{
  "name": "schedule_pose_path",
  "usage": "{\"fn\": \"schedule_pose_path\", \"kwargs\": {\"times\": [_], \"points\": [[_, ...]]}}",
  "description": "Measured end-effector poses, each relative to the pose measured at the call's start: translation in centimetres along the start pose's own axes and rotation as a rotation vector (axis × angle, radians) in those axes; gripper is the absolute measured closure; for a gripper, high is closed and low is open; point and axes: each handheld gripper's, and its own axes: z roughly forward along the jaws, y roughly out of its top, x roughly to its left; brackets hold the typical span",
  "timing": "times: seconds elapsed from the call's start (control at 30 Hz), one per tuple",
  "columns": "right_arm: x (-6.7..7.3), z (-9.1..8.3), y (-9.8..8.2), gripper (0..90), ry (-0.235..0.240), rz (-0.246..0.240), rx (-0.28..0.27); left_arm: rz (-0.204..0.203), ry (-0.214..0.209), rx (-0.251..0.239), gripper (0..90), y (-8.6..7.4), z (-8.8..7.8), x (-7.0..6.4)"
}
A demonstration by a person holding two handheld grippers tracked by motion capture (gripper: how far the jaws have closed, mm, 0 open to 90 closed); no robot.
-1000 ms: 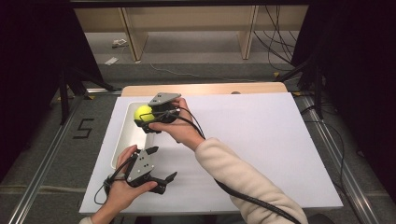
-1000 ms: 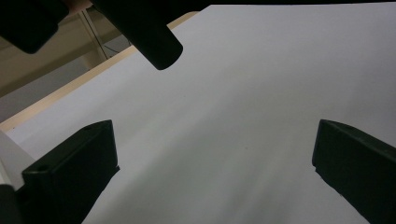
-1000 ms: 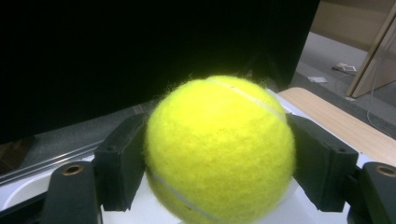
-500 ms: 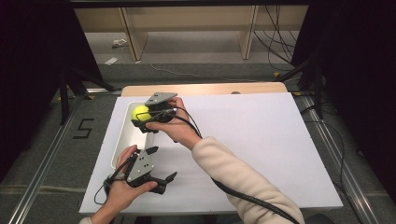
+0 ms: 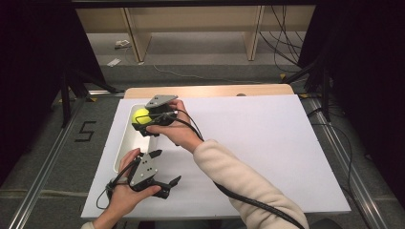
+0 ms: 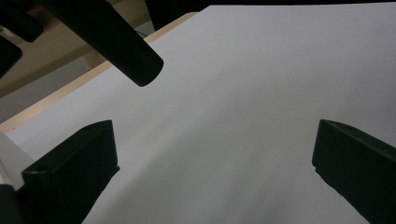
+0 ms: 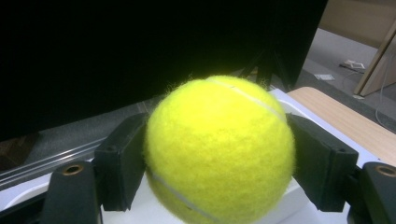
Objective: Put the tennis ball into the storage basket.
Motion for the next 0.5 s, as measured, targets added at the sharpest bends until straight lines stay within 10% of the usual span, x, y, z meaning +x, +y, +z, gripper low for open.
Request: {"fn": "schedule_pose_path", "kwargs": {"times": [0.5], "points": [[0.02, 0.64, 0.18, 26.6, 0.004, 0.000, 0.007, 0.000, -0.001, -0.001, 0.0, 0.00, 0.00, -0.01]]}}
